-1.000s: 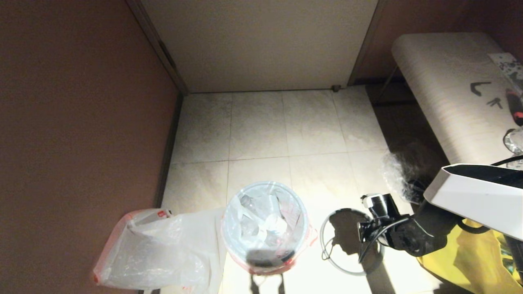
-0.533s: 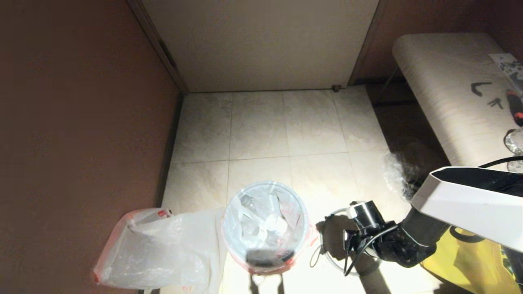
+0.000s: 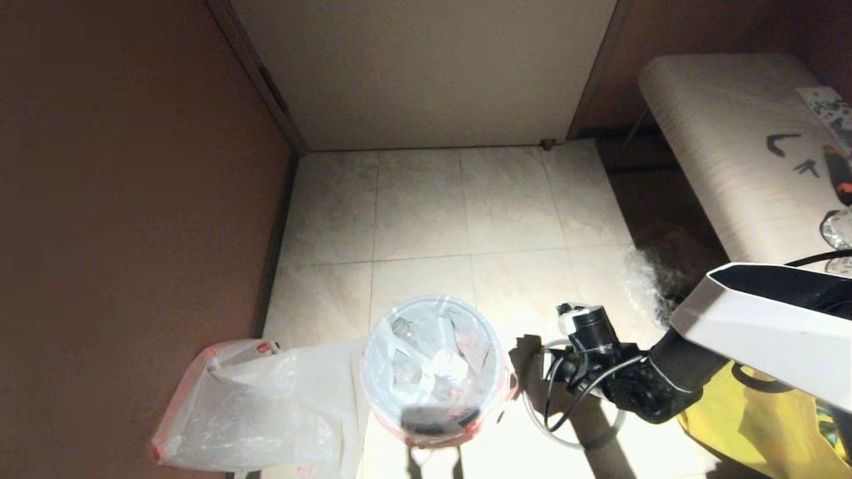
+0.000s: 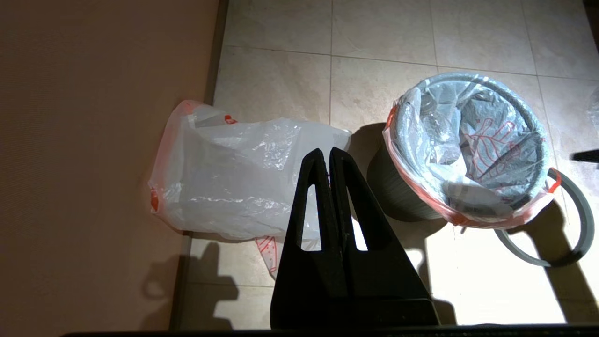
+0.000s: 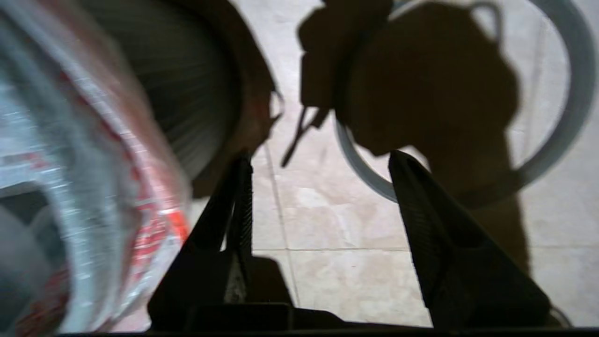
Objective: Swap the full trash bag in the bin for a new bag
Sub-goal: Place the trash bag on the floor
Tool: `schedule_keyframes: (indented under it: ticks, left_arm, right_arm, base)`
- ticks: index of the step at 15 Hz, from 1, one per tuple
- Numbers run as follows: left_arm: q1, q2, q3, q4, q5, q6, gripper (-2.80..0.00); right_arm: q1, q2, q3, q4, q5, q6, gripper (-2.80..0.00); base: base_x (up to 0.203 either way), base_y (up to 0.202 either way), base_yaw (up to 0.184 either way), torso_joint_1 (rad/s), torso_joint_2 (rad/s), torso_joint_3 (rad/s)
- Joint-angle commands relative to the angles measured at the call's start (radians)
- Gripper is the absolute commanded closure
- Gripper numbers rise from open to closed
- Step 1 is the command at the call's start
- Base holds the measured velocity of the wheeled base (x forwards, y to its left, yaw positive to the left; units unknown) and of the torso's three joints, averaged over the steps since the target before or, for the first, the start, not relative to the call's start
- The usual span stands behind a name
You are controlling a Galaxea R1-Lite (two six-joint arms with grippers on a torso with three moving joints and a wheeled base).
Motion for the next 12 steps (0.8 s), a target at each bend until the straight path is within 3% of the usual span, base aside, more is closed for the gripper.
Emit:
schedule_keyframes:
  ticks: [1, 8, 12]
  left_arm:
    - [0.001, 0.000, 0.000, 0.000, 0.001, -0.001, 0.00]
    - [0.001, 0.000, 0.000, 0.000, 0.001, -0.001, 0.00]
    - [0.001, 0.000, 0.000, 0.000, 0.001, -0.001, 0.00]
  right_arm:
    - [0.025, -0.007, -0.008, -0.006, 0.001, 0.005, -2.80]
    - [0.109, -0.002, 0.007, -0.010, -0.001, 0.098, -2.80]
    - [0.123, 0.020, 0.018, -0.010, -0.009, 0.104, -2.80]
  base:
    - [0.000, 0.000, 0.000, 0.000, 0.00, 0.000]
    - [0.000, 0.000, 0.000, 0.000, 0.00, 0.000]
    - [0.000, 0.000, 0.000, 0.000, 0.00, 0.000]
